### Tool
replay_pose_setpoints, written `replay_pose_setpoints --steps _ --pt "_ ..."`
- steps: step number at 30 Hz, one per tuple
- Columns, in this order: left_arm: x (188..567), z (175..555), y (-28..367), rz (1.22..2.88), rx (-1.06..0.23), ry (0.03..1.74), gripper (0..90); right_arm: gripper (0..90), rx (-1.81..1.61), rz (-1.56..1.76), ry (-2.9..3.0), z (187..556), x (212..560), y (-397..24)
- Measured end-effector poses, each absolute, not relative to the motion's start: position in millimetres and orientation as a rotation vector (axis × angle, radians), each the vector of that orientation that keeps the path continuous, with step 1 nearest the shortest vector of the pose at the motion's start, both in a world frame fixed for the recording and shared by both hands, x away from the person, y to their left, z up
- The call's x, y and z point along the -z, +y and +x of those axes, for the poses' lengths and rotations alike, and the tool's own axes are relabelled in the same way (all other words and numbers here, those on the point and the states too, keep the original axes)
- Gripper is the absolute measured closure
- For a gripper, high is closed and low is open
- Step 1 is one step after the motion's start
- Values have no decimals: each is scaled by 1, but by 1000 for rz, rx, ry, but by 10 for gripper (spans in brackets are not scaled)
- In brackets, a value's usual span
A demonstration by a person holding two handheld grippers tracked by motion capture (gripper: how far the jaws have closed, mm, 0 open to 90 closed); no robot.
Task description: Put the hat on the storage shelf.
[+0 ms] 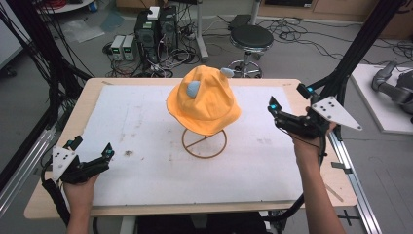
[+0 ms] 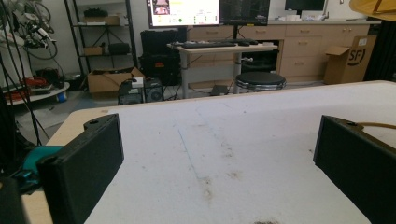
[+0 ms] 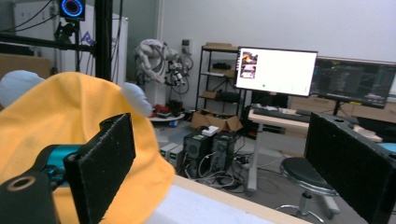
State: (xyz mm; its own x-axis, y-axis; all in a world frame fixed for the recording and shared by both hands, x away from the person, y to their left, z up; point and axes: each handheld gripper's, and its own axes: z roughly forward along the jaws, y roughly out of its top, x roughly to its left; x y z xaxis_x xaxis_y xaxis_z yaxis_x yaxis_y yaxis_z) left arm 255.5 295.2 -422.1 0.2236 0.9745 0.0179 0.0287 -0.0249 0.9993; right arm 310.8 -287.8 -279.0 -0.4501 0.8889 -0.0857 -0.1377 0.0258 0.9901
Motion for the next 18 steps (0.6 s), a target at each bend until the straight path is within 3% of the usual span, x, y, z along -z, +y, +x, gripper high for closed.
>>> replay_pose_setpoints --steps 7,18 --pt "420 258 290 1353 -1037 1052 20 85 -1541 816 1434 294 296 -325" --pt "418 262 290 1349 -1038 1065 20 86 -1613 911 1358 286 353 -359"
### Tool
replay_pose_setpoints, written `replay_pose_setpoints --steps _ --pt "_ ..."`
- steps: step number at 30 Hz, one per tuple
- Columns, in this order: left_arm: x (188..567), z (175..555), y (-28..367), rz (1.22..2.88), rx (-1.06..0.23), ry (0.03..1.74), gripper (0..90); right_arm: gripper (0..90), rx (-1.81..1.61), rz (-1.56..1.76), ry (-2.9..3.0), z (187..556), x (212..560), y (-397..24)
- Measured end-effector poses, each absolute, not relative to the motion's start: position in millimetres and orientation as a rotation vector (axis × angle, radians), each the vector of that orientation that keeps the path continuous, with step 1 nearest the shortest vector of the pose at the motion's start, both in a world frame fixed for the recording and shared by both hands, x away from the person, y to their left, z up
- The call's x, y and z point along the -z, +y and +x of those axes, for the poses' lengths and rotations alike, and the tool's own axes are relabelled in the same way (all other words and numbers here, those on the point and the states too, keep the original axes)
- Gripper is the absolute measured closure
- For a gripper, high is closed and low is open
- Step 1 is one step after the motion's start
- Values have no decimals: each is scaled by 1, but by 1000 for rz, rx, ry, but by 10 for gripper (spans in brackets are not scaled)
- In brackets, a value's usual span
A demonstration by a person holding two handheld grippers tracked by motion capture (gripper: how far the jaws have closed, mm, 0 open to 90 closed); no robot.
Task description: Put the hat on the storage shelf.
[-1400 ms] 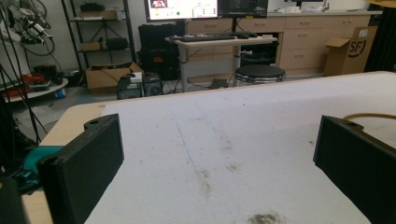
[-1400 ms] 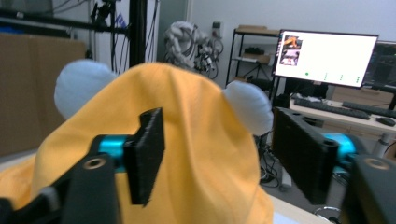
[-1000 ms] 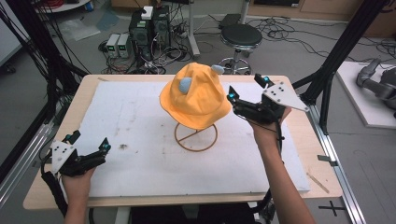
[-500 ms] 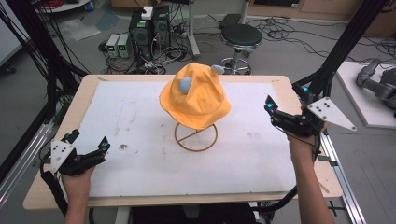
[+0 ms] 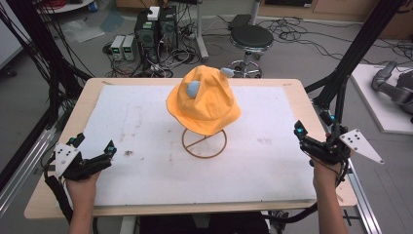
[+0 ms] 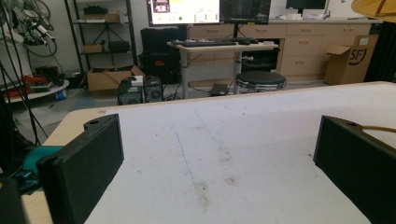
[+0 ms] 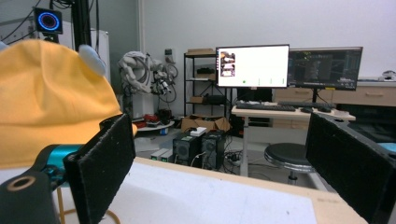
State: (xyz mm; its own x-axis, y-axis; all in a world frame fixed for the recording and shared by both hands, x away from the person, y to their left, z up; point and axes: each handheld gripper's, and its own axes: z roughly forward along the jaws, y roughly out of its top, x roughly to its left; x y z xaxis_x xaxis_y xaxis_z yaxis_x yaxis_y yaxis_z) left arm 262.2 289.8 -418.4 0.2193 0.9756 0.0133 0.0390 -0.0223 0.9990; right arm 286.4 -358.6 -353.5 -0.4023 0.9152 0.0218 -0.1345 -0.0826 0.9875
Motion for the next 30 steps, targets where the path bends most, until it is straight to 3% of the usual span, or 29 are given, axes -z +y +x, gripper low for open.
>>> replay_pose_setpoints --steps 12,30 --pt "419 264 291 1344 -1035 1070 20 86 -1562 945 1412 290 382 -368" --pt "414 261 290 1360 -1031 1049 20 86 -1579 912 1409 285 388 -361"
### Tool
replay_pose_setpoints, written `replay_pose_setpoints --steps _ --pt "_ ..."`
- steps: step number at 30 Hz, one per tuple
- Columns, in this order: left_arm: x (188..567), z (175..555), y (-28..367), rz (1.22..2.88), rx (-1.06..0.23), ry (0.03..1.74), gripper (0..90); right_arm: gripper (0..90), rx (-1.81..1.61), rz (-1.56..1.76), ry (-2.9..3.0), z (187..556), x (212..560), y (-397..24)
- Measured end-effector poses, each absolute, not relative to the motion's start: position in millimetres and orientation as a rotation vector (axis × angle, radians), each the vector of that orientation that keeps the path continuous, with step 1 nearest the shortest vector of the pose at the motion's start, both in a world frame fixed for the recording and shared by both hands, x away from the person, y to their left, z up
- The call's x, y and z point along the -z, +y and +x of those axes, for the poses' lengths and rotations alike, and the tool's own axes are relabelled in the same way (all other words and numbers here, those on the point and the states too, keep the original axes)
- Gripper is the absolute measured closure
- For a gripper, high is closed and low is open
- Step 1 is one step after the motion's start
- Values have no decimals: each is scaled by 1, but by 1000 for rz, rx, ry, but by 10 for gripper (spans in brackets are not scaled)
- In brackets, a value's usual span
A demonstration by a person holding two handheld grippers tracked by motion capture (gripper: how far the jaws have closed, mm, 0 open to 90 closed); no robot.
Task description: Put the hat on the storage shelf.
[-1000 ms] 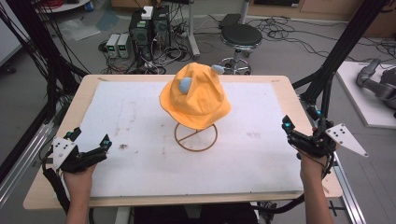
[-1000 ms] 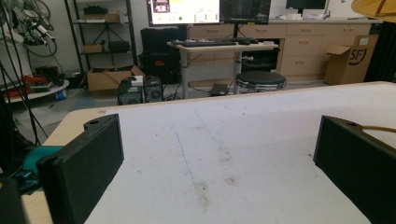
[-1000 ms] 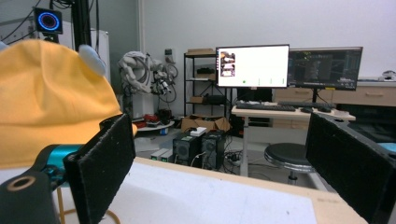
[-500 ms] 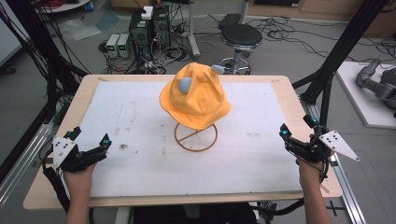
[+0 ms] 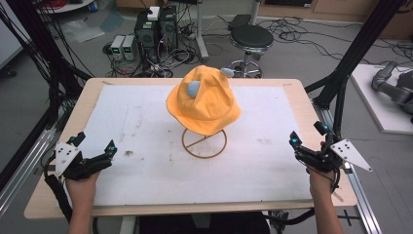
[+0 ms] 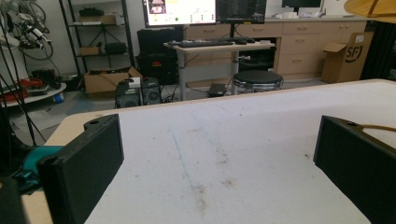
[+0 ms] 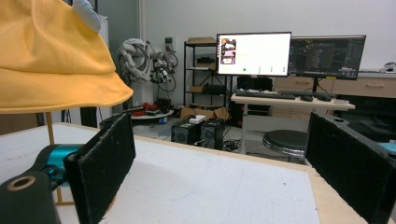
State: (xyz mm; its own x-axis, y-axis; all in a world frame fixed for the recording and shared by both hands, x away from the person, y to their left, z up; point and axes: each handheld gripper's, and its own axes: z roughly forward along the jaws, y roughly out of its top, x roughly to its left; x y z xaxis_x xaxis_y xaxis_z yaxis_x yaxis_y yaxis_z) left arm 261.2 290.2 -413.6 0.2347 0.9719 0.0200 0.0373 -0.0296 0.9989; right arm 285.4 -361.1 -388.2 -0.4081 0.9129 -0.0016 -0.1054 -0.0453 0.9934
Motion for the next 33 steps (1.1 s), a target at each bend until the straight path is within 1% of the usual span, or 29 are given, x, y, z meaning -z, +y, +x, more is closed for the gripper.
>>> replay_pose_setpoints --steps 33 --pt "415 264 290 1369 -1008 1043 20 86 -1588 922 1407 285 393 -365"
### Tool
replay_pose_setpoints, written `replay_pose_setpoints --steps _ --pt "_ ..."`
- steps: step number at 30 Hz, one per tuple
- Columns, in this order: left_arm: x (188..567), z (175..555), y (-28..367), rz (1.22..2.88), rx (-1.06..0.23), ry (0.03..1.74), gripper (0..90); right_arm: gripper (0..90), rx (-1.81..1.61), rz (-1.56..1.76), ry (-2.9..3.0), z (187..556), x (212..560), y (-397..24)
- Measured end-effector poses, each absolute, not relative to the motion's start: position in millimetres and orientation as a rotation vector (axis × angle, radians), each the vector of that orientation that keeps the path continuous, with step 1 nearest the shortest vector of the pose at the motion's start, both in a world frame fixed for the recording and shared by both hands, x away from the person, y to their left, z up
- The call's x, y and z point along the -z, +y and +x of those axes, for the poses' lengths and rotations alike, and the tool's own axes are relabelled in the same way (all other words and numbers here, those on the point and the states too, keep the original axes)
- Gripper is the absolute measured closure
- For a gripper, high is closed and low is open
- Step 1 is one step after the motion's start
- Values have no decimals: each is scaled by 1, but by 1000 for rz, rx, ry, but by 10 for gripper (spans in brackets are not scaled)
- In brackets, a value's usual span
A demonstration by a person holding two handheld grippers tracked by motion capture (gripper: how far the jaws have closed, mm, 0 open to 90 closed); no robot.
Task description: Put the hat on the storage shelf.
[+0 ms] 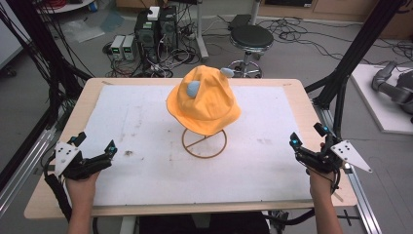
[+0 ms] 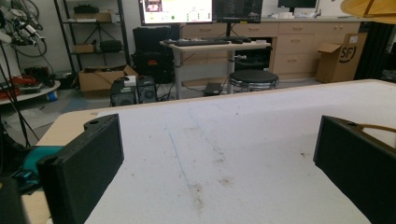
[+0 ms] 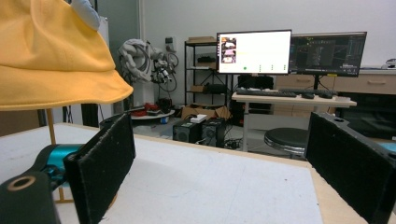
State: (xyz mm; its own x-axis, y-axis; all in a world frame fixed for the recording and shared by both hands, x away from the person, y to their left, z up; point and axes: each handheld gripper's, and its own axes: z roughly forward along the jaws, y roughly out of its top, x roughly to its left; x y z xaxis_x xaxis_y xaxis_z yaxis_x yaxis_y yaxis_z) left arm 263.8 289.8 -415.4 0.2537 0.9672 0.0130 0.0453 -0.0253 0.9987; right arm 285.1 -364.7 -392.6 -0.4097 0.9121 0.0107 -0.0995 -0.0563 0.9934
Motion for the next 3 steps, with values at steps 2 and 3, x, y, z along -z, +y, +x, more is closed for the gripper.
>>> replay_pose_setpoints --steps 2,3 --pt "416 265 289 1364 -1007 1041 20 86 -1589 933 1404 284 393 -365" --pt "416 265 289 1372 -1006 1041 20 86 -1591 934 1401 284 393 -366"
